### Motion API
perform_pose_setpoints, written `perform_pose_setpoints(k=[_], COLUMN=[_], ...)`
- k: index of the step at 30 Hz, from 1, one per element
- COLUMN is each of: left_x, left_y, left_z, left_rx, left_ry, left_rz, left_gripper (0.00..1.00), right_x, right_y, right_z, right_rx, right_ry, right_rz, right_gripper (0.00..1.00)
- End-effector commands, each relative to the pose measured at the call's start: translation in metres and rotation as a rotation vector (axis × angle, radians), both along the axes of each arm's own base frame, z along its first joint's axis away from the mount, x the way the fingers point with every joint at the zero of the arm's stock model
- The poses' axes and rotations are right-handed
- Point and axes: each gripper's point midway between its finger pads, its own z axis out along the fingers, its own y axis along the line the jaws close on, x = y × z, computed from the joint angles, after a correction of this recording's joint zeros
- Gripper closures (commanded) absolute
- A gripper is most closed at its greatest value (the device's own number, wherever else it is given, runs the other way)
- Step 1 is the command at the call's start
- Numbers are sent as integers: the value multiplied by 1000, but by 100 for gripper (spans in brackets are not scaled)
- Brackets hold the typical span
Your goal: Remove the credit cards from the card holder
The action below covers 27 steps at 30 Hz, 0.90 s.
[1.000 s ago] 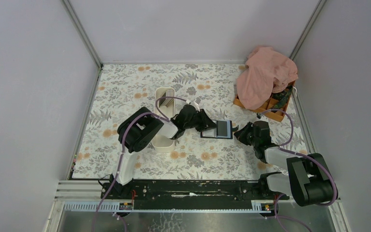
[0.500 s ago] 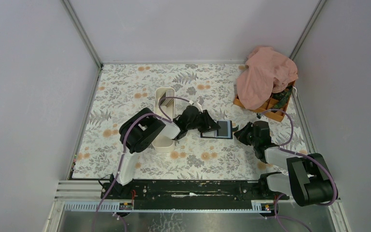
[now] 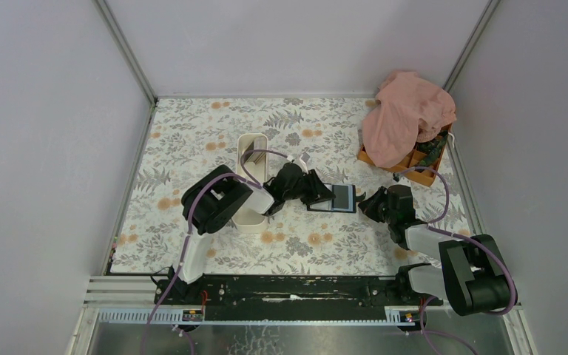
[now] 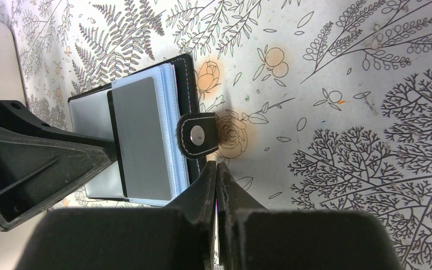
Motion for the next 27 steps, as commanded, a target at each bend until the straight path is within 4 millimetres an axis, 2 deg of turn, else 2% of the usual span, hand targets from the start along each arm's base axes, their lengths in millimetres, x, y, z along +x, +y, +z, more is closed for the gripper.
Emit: perform_pose_setpoints(k=[1, 6, 11, 15, 24, 27], left_x=[6, 7, 6, 7, 6, 7], left_y=[6, 1, -13, -17, -17, -19], left_z=[9, 4, 11, 18, 13, 17], left_rx=[15, 21, -25, -60, -58, -80], left_ry=[-43, -40, -36, -35, -27, -29], left_rz=[19, 13, -12, -13, -15, -19], left_gripper=[65, 65, 65, 70, 72, 72], right_x=[-2, -2, -2, -2, -2, -3], right_y=[0, 0, 1, 0, 0, 0], right_z=[-3, -3, -3, -3, -3, -4], right_rx=[-10, -10, -8, -8, -10, -8], right_ry=[20, 18, 21, 22, 21, 23], right_rz=[14, 12, 15, 12, 13, 13], right_gripper=[100, 100, 100, 100, 100, 100])
